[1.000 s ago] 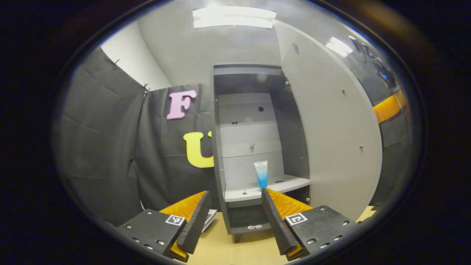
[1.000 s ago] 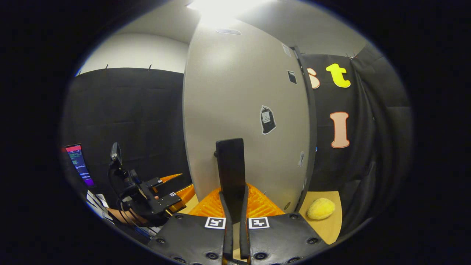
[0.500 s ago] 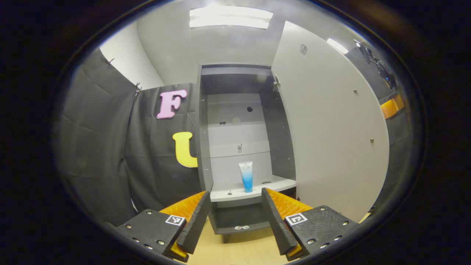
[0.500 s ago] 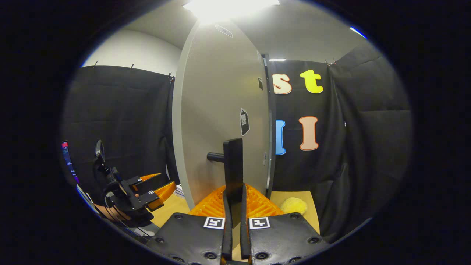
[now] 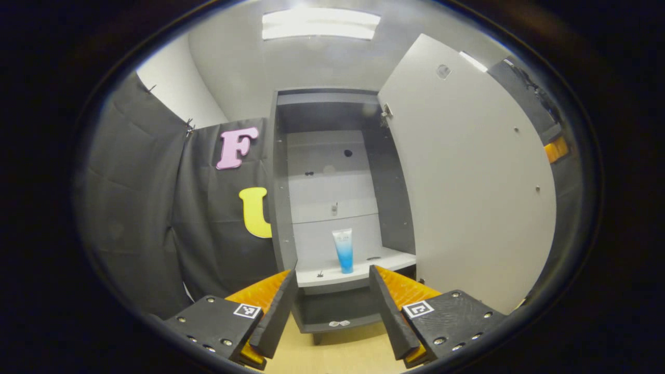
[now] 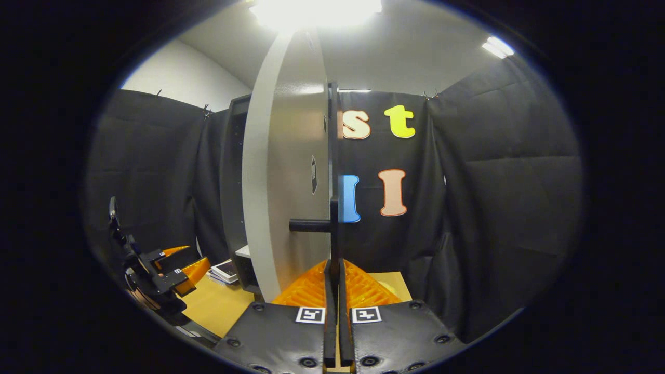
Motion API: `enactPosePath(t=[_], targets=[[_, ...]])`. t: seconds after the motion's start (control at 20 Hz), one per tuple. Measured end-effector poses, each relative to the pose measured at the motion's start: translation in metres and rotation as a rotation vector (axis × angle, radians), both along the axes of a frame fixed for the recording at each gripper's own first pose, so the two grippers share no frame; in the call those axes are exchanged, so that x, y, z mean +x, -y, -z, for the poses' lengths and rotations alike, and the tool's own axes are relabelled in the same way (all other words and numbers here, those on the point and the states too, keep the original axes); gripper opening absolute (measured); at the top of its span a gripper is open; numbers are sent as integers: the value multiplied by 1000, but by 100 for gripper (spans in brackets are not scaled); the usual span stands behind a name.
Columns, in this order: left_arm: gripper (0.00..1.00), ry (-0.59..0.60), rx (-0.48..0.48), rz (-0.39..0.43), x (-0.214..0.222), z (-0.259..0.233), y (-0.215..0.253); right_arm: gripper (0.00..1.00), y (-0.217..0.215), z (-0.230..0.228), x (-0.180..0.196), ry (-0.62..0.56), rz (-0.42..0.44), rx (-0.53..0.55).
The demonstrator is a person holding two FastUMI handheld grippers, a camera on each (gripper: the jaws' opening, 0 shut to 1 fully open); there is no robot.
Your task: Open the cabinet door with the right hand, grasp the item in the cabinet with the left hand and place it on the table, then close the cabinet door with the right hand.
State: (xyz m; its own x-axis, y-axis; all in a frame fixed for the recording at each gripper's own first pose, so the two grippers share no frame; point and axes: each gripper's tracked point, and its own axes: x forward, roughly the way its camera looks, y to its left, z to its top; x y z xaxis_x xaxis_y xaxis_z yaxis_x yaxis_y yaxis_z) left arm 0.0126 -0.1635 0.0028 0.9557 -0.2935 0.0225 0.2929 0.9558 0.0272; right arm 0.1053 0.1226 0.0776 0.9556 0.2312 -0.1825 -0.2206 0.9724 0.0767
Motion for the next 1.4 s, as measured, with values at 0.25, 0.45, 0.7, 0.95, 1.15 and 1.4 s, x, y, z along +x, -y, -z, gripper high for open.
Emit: enactPosePath(t=[0.25, 0.45, 0.7, 0.95, 1.15, 1.4], targets=[[83, -6, -25, 4, 33, -6, 14, 11, 18, -17, -25, 42, 31, -5], [83, -12, -43, 12, 58, -9, 30, 63, 49, -21, -38, 79, 115, -39], [83, -12, -44, 13, 103, -9, 48, 96, 91, -9, -31, 60, 275, -40], [83, -32, -45, 9, 146, 1, 68, 96, 127, 8, -35, 17, 365, -46], [83, -45, -24, 24, 177, 11, 88, 99, 140, 27, -35, -26, 394, -46], [83, -84, -34, 6, 217, 33, 103, 96, 152, 51, -29, -82, 415, -40]])
